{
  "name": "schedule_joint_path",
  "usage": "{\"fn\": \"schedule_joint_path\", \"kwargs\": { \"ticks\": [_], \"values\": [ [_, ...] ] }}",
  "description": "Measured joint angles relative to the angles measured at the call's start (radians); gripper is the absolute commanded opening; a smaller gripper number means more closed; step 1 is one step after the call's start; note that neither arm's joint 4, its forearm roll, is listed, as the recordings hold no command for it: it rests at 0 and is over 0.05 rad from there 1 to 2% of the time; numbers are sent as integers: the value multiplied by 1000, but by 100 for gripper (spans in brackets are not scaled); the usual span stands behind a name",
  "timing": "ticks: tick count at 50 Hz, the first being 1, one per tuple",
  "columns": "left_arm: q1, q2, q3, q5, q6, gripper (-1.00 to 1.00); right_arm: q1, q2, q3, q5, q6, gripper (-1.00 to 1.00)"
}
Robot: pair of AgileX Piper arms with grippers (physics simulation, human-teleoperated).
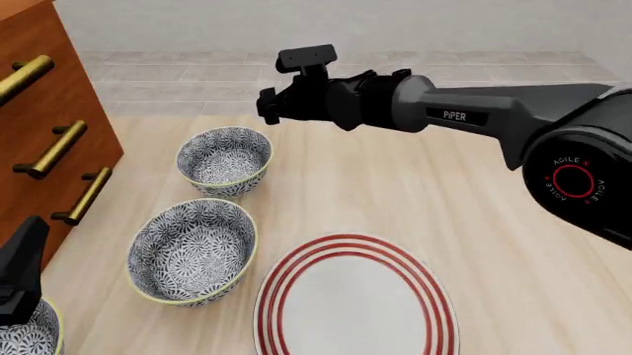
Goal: Pick up the bowl and put it in the front on the plate.
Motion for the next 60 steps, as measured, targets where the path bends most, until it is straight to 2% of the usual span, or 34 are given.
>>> {"fn": "schedule_joint_path", "kwargs": {
  "ticks": [60],
  "values": [
    [0, 0, 0, 0, 0, 100, 29, 173, -116, 10, 37, 100]
  ]
}}
